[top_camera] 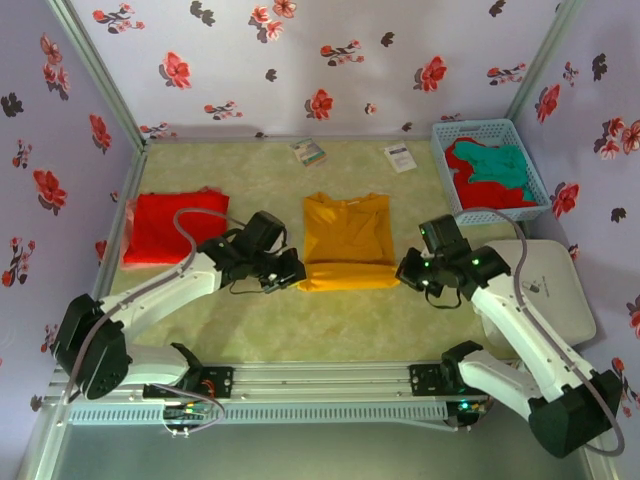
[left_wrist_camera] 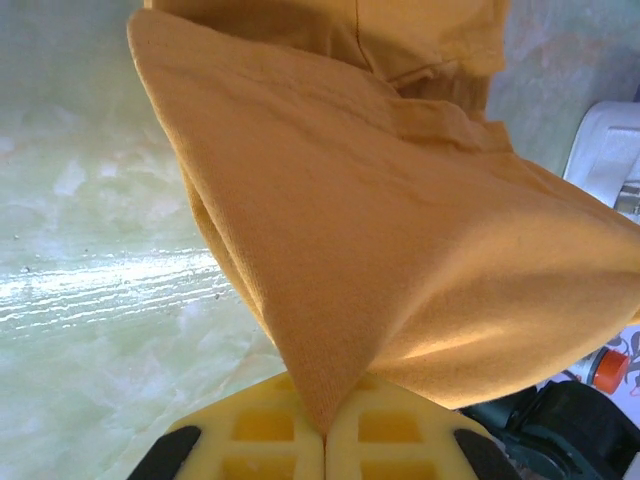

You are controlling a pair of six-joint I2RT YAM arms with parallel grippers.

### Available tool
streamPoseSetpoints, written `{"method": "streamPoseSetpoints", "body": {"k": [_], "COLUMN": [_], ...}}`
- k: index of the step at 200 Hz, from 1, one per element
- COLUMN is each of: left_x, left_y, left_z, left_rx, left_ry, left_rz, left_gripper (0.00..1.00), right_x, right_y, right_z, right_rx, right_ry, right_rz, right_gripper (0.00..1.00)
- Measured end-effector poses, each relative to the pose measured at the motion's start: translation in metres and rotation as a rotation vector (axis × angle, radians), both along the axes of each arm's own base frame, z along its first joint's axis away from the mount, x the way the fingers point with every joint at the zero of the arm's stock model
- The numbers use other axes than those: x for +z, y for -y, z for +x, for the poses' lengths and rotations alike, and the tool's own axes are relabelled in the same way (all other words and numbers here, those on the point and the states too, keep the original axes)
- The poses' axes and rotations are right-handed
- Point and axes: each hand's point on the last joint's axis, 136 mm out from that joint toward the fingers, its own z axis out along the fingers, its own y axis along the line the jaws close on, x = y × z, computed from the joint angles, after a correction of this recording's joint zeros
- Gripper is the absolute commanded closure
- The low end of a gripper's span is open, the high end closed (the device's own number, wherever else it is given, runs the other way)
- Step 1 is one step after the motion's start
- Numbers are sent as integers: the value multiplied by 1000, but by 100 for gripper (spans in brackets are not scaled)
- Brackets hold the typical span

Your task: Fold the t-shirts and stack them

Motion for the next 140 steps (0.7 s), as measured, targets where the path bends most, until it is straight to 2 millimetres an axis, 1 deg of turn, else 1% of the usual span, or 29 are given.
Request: {"method": "streamPoseSetpoints", "body": {"k": [19, 39, 60, 89, 127, 140], "left_x": [11, 19, 17, 11, 21, 22], "left_y": [1, 3, 2, 1, 2, 1], "left_z": [11, 23, 32, 43, 61, 68], "left_rx": [11, 12, 15, 7, 0, 0], "left_ry": [14, 20, 3, -25, -11, -13], "left_rz": [-12, -23, -24, -19, -43, -49], "left_gripper": [100, 100, 100, 100, 100, 100], "right_x": [7, 13, 15, 11, 15, 15], "right_y": [-1, -2, -1, 2, 2, 1], "right_z": [10, 21, 32, 46, 64, 71], "right_rx": [-4, -5, -11, -23, -25, -21], "right_ry": [14, 29, 31, 23, 30, 31], "right_rz": [-14, -31, -39, -44, -25, -22], "right_gripper": [100, 100, 100, 100, 100, 100]}}
